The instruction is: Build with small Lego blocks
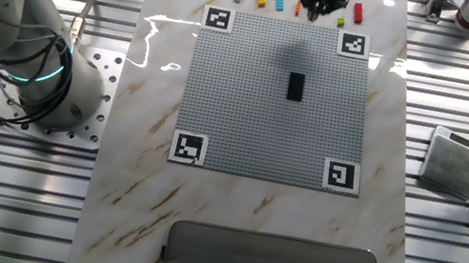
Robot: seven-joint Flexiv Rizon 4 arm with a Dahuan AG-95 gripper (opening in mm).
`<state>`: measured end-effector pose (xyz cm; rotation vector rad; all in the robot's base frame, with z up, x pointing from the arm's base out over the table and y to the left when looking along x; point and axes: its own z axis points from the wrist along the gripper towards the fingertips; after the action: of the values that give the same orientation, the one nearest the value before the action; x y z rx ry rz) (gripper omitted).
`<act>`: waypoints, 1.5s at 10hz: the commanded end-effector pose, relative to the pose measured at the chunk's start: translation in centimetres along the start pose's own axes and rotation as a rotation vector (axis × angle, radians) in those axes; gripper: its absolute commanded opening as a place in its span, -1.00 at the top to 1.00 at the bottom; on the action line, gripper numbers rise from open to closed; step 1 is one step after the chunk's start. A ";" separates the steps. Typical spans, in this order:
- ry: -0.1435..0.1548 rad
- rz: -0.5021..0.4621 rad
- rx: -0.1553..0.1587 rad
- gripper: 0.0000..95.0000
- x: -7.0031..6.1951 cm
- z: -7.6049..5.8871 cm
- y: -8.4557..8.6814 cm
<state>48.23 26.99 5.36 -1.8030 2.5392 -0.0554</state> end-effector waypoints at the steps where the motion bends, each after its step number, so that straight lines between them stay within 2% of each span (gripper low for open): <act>1: -0.003 0.004 0.001 1.00 -0.8 -0.2 0.5; 5: 0.004 0.009 0.006 1.00 -1.8 -0.4 1.0; 10: -0.001 0.006 0.006 1.00 -1.8 -0.3 1.0; 12: 0.008 0.019 0.006 1.00 -1.8 -0.3 1.0; 15: -0.002 -0.045 0.003 1.00 -1.8 -0.3 1.0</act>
<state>48.02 29.05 5.56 -1.8354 2.5171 -0.0630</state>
